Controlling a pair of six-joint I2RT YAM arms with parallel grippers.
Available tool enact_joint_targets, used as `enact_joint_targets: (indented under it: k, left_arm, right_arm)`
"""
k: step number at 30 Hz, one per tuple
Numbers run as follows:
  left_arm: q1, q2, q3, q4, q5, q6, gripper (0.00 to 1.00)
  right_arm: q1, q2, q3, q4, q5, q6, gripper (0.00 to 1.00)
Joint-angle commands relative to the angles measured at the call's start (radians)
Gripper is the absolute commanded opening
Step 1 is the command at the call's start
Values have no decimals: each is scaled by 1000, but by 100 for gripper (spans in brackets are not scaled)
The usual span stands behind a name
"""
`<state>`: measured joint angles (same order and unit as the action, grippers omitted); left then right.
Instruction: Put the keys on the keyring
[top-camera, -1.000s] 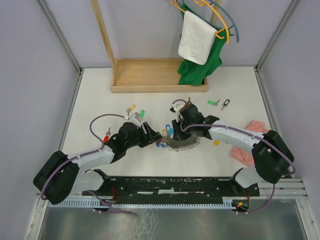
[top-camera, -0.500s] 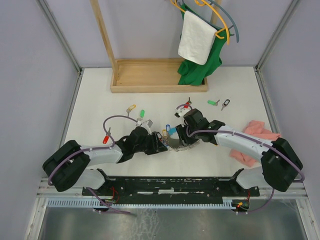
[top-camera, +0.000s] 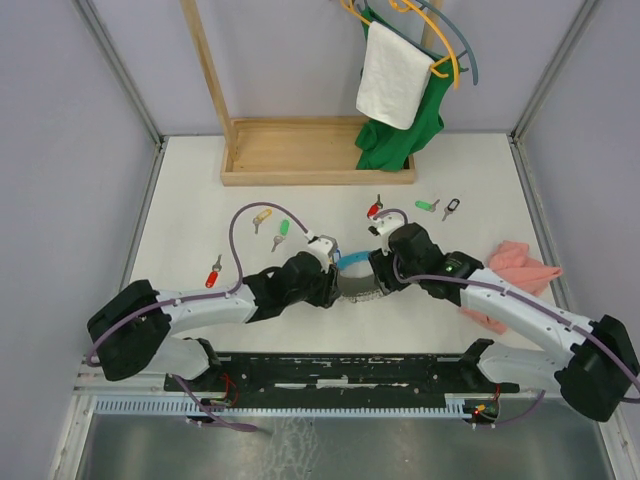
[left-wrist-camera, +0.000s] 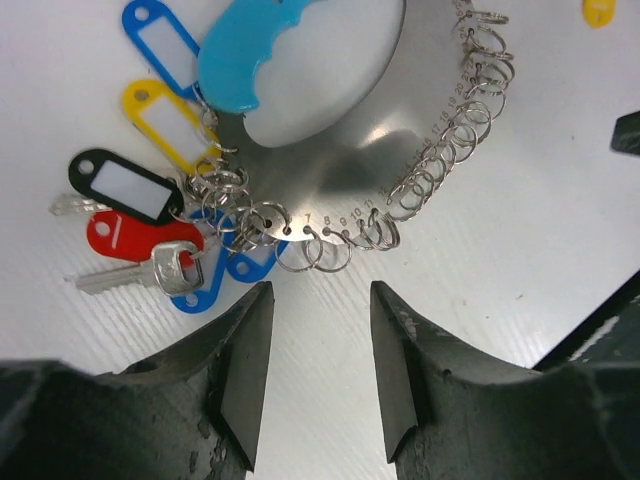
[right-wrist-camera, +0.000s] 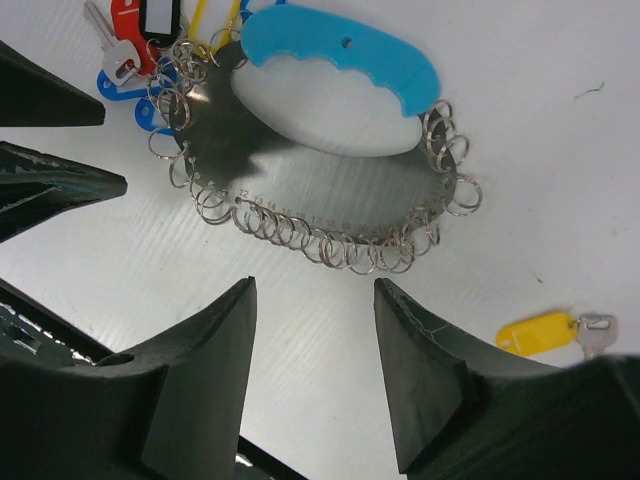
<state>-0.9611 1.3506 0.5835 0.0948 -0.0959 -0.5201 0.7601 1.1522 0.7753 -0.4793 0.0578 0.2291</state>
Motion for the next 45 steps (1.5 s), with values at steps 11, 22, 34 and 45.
enact_joint_targets:
  k: [11, 22, 34, 45]
  left_arm:
    - [-185, 195, 228, -191, -307, 422, 41]
    - [-231, 310, 318, -267, -447, 487, 33]
    - [-241, 360, 343, -249, -441, 516, 32]
    - [-242, 357, 333, -194, -475, 544, 4]
  right_arm:
    - [1, -254, 6, -111, 82, 6, 61]
    - [1, -278, 23, -137, 86, -5, 62]
    - [1, -269, 24, -136, 89, -5, 62]
    - [1, -279, 28, -142, 93, -5, 62]
